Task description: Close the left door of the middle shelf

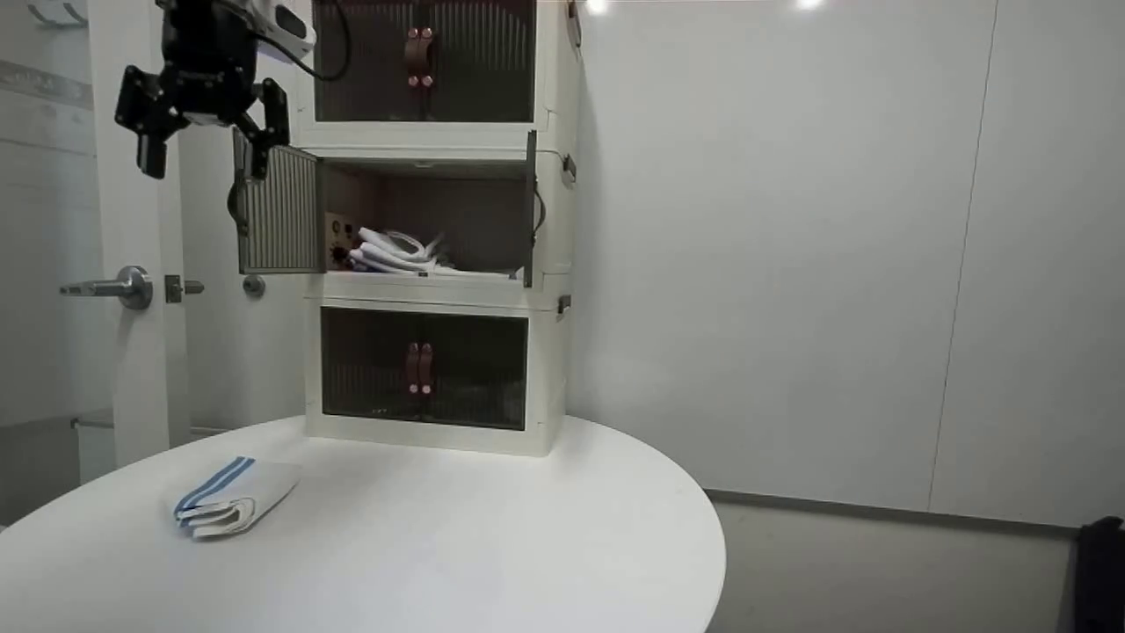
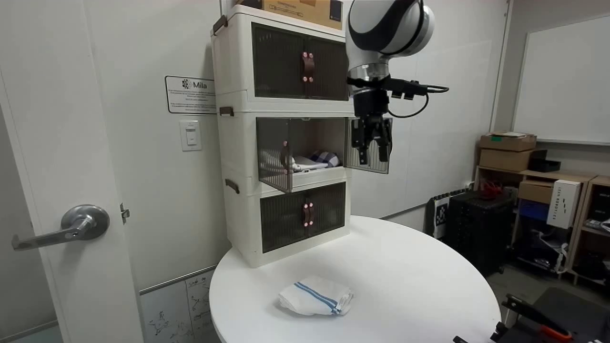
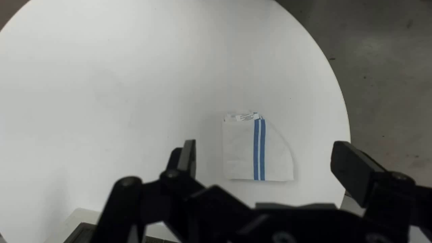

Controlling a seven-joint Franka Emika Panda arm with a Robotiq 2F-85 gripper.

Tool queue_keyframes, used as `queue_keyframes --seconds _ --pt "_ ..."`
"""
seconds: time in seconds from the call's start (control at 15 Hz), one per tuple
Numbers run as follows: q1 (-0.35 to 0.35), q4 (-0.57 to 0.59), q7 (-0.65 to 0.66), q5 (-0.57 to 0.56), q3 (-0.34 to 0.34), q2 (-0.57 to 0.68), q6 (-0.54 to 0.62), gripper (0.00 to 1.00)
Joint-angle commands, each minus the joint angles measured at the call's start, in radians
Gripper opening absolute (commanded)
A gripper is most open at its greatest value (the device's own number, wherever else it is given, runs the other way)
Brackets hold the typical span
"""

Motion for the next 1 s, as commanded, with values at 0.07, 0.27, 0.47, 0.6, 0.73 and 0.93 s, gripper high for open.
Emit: queue_keyframes --seconds 0.07,0.27,0.47,0.6,0.73,0.93 --pt "0.028 0.186 0.081 -0.077 0.051 0.110 -0.049 1.00" --pt "0.038 0.257 0.111 -0.063 0.062 0.142 -0.022 1.00" --pt "0.041 0.308 0.143 -0.022 0.061 0.160 0.021 1.00" --pt "0.042 0.330 0.156 0.001 0.061 0.168 0.052 1.00" --pt "0.045 0.345 0.159 0.019 0.063 0.179 0.096 1.00" --pt "0.050 0.367 0.159 0.037 0.066 0.204 0.169 1.00"
